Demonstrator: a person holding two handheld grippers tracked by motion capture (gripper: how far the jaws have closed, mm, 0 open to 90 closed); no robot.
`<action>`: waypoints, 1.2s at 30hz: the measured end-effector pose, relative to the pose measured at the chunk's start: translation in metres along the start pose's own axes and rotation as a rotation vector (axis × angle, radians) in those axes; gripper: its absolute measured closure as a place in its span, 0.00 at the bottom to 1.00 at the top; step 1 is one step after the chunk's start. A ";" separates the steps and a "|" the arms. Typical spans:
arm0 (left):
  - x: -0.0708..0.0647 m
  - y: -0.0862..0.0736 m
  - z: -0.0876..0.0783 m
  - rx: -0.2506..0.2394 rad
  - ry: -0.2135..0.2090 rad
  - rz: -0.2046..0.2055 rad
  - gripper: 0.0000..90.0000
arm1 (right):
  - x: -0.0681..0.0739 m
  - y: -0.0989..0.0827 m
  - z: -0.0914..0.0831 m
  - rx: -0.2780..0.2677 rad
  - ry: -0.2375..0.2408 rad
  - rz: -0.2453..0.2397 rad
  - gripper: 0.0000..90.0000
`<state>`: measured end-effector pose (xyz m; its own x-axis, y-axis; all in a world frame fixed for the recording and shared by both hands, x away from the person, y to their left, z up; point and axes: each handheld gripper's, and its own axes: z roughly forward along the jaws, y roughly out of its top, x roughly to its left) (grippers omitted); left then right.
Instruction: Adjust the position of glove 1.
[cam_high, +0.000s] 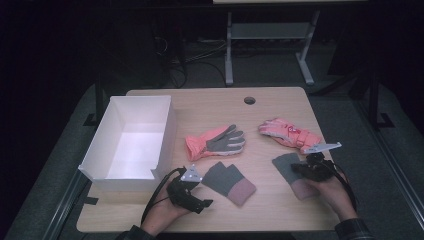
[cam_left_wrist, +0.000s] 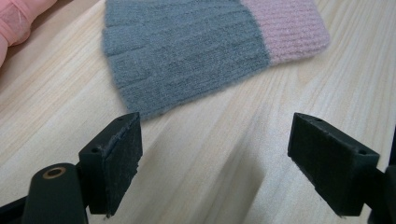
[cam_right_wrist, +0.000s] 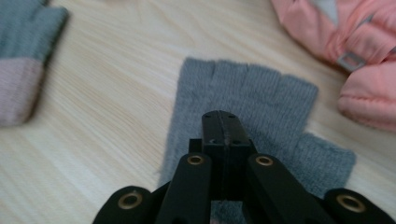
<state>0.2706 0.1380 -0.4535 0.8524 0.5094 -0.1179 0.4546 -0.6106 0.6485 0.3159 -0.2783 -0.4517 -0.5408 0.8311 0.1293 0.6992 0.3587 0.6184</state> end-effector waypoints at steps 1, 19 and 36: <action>0.000 0.000 0.000 0.001 -0.001 -0.001 0.19 | 0.000 0.000 0.002 0.009 0.002 0.000 1.00; 0.003 0.000 -0.001 0.011 0.002 0.008 0.19 | 0.040 0.013 0.020 0.010 0.125 -0.138 0.98; 0.002 0.000 -0.002 0.010 0.003 0.009 0.19 | 0.021 -0.015 -0.019 -0.074 0.080 -0.052 0.62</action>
<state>0.2718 0.1402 -0.4520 0.8554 0.5061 -0.1097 0.4498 -0.6212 0.6417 0.2849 -0.2743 -0.4436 -0.6130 0.7747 0.1551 0.6343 0.3654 0.6813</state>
